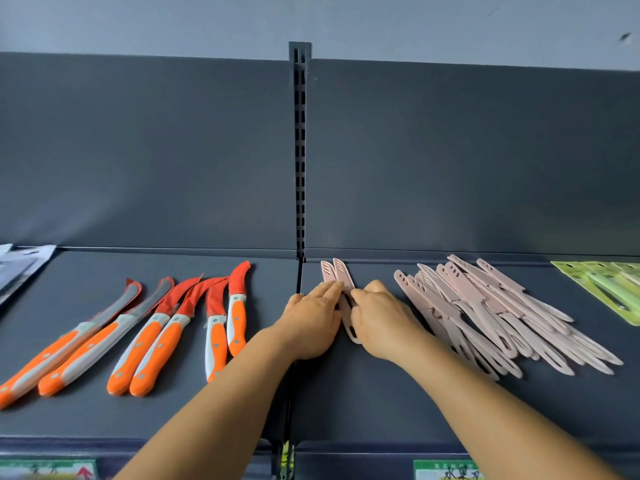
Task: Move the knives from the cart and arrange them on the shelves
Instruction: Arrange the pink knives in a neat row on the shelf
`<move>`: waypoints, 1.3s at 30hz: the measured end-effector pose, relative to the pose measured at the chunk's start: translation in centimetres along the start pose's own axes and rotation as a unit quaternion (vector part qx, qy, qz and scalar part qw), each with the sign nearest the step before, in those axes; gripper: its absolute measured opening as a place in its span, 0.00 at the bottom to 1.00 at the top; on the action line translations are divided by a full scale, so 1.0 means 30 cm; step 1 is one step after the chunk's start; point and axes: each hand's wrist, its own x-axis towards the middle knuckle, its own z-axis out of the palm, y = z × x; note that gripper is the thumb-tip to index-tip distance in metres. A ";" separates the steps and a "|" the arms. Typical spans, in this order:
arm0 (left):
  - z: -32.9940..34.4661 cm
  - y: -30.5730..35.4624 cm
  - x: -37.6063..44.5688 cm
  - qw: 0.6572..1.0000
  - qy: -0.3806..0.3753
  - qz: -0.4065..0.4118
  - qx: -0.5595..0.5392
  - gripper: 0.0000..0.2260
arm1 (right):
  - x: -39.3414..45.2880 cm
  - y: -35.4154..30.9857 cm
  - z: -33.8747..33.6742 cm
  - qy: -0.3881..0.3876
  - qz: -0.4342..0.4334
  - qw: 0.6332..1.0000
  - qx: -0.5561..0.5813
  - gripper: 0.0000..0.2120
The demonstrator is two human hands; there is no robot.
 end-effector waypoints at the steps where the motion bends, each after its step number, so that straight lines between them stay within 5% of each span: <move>1: -0.003 -0.002 0.007 1.000 -0.006 0.005 0.005 0.24 | -0.001 0.004 -0.002 -0.002 0.003 1.000 0.002 0.12; 8: -0.026 0.020 0.006 0.999 0.021 0.015 -0.040 0.24 | -0.025 0.026 -0.032 0.007 0.018 0.999 0.031 0.16; 11: -0.014 0.068 -0.009 0.998 0.010 0.055 -0.004 0.24 | -0.065 0.100 -0.078 0.049 0.051 0.996 -0.050 0.20; 15: 0.005 0.082 -0.008 0.998 0.002 0.067 0.019 0.24 | -0.104 0.208 -0.105 0.001 0.136 0.986 -0.093 0.28; 26: 0.018 0.065 -0.017 0.997 0.021 0.074 -0.009 0.23 | -0.111 0.234 -0.149 0.026 0.155 0.986 -0.061 0.08; 29: 0.020 0.066 -0.019 0.997 0.019 0.071 -0.008 0.23 | -0.102 0.211 -0.185 0.050 0.160 0.981 -0.098 0.14; 33: 0.023 0.063 -0.015 0.997 0.021 0.069 -0.006 0.25 | -0.057 0.141 -0.188 0.123 0.132 0.981 0.068 0.12; 39: 0.021 0.064 -0.022 0.997 0.016 0.058 -0.042 0.30 | 0.044 0.023 -0.100 0.057 0.118 0.960 0.246 0.10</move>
